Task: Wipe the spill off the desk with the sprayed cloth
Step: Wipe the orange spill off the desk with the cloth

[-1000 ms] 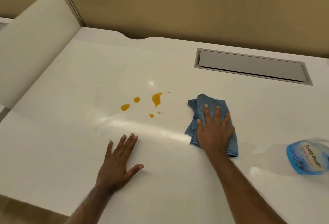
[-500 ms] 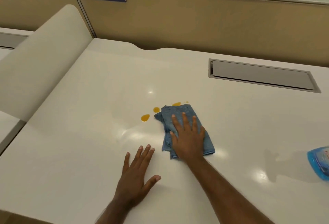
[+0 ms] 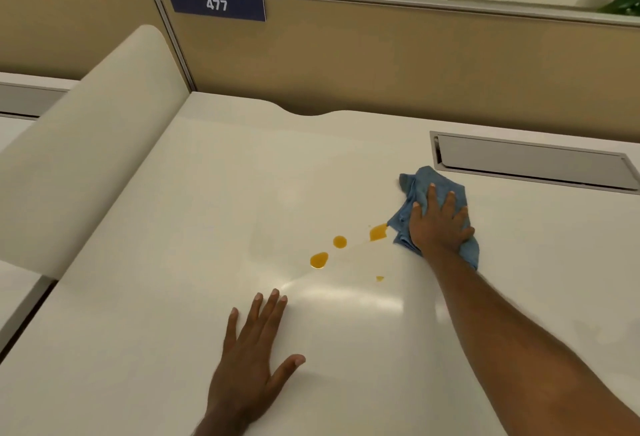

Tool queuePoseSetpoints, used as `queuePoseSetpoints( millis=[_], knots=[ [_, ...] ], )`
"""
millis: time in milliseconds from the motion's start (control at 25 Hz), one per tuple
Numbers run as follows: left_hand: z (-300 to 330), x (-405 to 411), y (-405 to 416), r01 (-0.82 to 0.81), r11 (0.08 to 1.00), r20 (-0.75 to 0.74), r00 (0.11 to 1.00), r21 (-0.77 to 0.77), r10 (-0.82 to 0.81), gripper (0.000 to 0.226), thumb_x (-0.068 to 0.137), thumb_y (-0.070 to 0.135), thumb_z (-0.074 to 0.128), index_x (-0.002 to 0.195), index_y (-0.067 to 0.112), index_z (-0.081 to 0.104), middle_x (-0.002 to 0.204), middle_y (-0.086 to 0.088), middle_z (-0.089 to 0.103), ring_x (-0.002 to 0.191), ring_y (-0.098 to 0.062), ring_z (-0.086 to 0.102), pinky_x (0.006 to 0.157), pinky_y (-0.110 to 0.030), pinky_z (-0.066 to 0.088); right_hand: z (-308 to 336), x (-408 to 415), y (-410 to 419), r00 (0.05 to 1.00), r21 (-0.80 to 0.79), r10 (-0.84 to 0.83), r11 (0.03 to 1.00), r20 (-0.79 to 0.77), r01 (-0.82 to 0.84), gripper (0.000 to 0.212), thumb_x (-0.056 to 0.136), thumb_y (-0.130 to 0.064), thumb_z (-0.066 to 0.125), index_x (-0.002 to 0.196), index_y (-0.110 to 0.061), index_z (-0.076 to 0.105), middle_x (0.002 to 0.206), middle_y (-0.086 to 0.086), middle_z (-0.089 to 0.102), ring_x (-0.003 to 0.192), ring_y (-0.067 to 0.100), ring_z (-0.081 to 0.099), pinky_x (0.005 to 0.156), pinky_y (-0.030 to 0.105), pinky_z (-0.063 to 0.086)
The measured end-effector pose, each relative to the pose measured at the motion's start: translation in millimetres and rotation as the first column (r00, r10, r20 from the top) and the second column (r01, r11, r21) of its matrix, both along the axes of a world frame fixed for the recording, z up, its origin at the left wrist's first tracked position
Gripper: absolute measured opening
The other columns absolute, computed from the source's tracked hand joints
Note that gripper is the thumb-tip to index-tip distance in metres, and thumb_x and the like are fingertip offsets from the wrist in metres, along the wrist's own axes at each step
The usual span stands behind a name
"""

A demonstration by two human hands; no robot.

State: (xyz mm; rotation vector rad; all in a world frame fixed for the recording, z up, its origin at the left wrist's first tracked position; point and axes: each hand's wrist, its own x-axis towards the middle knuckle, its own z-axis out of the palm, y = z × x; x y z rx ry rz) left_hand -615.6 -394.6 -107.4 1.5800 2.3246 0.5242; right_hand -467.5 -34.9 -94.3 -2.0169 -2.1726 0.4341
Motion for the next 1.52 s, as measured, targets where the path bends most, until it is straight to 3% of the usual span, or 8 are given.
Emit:
queuePoseSetpoints(
  millis=[240,480,720,840,960,1120,1240,1520],
  knots=[
    [-0.5,-1.2,0.5,-0.008,1.000,-0.014,1.000,0.020,0.009,0.084,0.088,0.074,0.025,0.154,0.026,0.006,0.162,0.007,0.009,0.149,-0.011,-0.002,0.118,-0.045,-0.001,-3.3,-48.6,10.2,0.957,-0.011,0.264,0.964,0.121,-0.264,0.058,0.097,-0.054,0.029,0.149,-0.043,0.006,0.163,0.001,0.008,0.146,0.038,0.007,0.112,0.063,0.014],
    [3.4,0.6,0.9,-0.025,0.999,-0.001,1.000,0.020,0.025,0.083,0.088,0.075,0.022,0.153,0.028,0.005,0.162,0.008,0.010,0.149,-0.010,-0.003,0.118,-0.045,-0.001,-1.8,-67.0,-49.8,0.761,-0.011,0.643,0.764,0.091,-0.645,0.053,0.098,-0.048,0.030,0.148,-0.047,0.010,0.162,-0.004,0.013,0.147,0.031,0.009,0.113,0.061,0.014],
    [5.8,2.5,0.5,-0.066,0.997,0.005,0.998,0.038,0.066,0.084,0.087,0.075,0.020,0.153,0.024,0.008,0.162,0.004,0.009,0.149,-0.009,-0.004,0.120,-0.043,-0.002,-7.8,-48.8,-140.3,0.616,-0.013,0.782,0.619,0.096,-0.785,0.055,0.094,-0.061,0.022,0.144,-0.055,-0.001,0.163,-0.005,0.006,0.148,0.032,0.000,0.111,0.064,0.006],
    [7.0,4.1,0.1,-0.084,0.995,0.011,0.996,0.048,0.084,0.085,0.086,0.076,0.017,0.153,0.023,0.009,0.162,0.004,0.009,0.149,-0.009,-0.003,0.120,-0.043,-0.002,-12.2,-29.6,-158.1,0.631,0.008,0.760,0.638,0.156,-0.770,0.054,0.094,-0.062,0.018,0.142,-0.057,-0.003,0.163,-0.006,0.003,0.148,0.032,-0.001,0.111,0.064,0.006],
    [8.0,4.3,0.2,-0.086,0.995,0.009,0.996,0.045,0.086,0.086,0.086,0.076,0.015,0.153,0.022,0.009,0.161,0.004,0.009,0.148,-0.009,-0.002,0.120,-0.042,-0.003,-10.9,-11.7,-154.5,0.717,0.027,0.680,0.722,0.153,-0.691,0.053,0.095,-0.057,0.023,0.144,-0.055,0.002,0.163,-0.008,0.004,0.148,0.029,0.004,0.111,0.062,0.011],
    [7.0,4.5,-2.7,-0.081,0.995,0.002,0.997,0.050,0.081,0.083,0.088,0.074,0.015,0.153,0.022,0.009,0.162,0.004,0.010,0.149,-0.009,-0.001,0.120,-0.042,-0.002,-12.2,25.2,-139.5,0.883,0.090,0.439,0.885,0.167,-0.457,0.055,0.095,-0.052,0.036,0.146,-0.049,0.015,0.162,-0.003,0.014,0.147,0.031,0.014,0.107,0.063,0.021],
    [4.5,3.4,-4.8,-0.069,0.996,-0.013,0.997,0.052,0.070,0.081,0.090,0.072,0.016,0.153,0.022,0.009,0.162,0.006,0.010,0.148,-0.006,-0.003,0.120,-0.042,-0.002,-11.4,47.2,-124.4,0.960,0.065,0.239,0.966,0.145,-0.251,0.055,0.096,-0.052,0.032,0.147,-0.049,0.011,0.161,-0.001,0.016,0.145,0.034,0.015,0.107,0.064,0.023],
    [1.2,0.5,-6.2,-0.051,0.997,0.004,0.999,0.057,0.051,0.080,0.090,0.072,0.021,0.153,0.025,0.006,0.162,0.008,0.010,0.148,-0.007,-0.002,0.120,-0.042,-0.002,-11.8,29.1,-184.8,0.966,0.104,0.240,0.963,0.098,-0.250,0.056,0.095,-0.047,0.043,0.146,-0.046,0.020,0.158,0.003,0.028,0.141,0.036,0.026,0.102,0.065,0.026]
  ],
)
